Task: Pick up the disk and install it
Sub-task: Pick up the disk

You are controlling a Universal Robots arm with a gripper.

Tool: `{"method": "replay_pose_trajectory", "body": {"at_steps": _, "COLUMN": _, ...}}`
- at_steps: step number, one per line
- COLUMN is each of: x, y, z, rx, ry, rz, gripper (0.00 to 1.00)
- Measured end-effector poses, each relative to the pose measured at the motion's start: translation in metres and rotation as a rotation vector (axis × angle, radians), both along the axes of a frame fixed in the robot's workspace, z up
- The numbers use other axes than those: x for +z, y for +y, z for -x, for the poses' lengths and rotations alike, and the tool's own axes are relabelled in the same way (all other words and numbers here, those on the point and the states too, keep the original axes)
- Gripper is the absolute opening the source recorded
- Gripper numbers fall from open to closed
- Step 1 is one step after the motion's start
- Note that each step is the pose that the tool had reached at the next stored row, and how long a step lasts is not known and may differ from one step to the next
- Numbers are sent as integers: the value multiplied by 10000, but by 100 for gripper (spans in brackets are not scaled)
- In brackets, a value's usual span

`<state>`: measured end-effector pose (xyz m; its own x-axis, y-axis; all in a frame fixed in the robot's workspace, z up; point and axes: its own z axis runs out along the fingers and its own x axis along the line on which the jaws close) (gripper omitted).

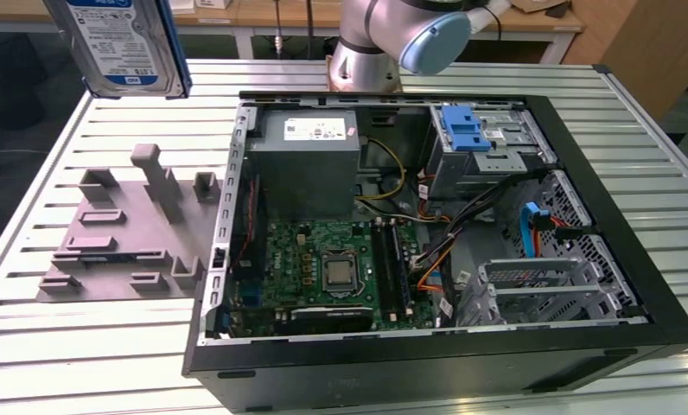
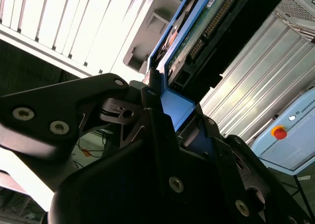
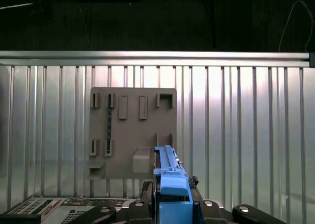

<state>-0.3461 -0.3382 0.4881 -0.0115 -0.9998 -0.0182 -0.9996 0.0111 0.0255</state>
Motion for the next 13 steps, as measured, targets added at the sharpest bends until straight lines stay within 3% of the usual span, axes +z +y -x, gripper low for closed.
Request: {"method": "replay_pose_trajectory", "body": {"at_steps": 13, "x": 0, "y": 0, "z": -52, "rx": 0, "ry": 0, "rz": 0, "gripper": 36}}
